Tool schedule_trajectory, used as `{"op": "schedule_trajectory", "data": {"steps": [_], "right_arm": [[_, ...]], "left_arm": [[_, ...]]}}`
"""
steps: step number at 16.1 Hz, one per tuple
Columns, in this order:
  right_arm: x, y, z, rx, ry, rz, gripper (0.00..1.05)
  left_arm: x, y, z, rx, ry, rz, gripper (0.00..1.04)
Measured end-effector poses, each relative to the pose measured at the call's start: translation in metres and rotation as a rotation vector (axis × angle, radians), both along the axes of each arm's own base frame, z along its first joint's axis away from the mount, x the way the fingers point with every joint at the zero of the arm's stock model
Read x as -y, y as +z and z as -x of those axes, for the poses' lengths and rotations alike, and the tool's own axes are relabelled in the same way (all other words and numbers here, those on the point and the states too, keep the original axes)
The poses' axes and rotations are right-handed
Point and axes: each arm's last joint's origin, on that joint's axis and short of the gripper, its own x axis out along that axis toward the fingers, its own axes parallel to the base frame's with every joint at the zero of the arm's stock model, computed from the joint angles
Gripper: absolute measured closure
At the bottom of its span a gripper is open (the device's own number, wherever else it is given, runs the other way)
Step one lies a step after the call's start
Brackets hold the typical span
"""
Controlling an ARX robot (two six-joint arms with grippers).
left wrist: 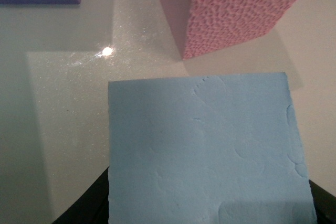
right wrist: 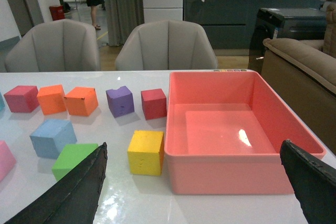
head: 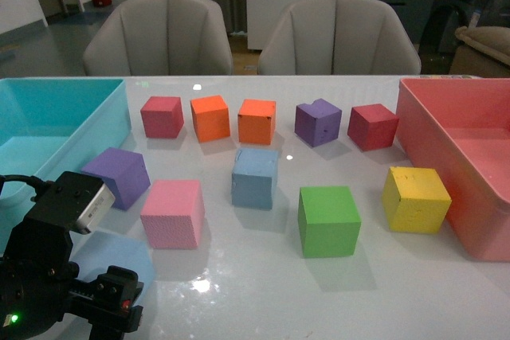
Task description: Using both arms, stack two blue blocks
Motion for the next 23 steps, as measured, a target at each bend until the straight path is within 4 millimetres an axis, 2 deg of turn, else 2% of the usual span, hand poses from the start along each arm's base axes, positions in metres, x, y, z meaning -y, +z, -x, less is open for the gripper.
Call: {"op": "schedule_trajectory", "data": {"steps": [2,5,8,10,13,17,21,23], "right_arm": [[0.000,0.000,0.000,0.000,0.000,0.000,0.06],[0.000,0.000,0.000,0.000,0.000,0.000,0.06],[0.000,0.000,0.000,0.000,0.000,0.000,0.06],[0.000,0.000,0.000,0.000,0.000,0.000,0.06],[0.000,0.000,0.000,0.000,0.000,0.000,0.06],[0.000,0.000,0.000,0.000,0.000,0.000,0.06],[0.000,0.000,0.000,0.000,0.000,0.000,0.06],[0.000,0.000,0.000,0.000,0.000,0.000,0.06]], "left_arm": [[0.005,0.014,0.002,0.019,-0.017,0.001,0.49],[0.020,0.046,0.001,0.072,-0.061,0.005,0.54],[0.057,0.082,-0.018,0.146,-0.128,0.003,0.55],[0.086,0.095,-0.037,0.162,-0.153,0.004,0.56],[0.120,0.101,-0.071,0.146,-0.152,0.005,0.56],[0.139,0.097,-0.111,0.106,-0.026,-0.002,0.56],[0.152,0.079,-0.126,0.023,0.084,0.025,0.56],[0.164,0.081,-0.131,0.033,0.121,0.048,0.56]]}}
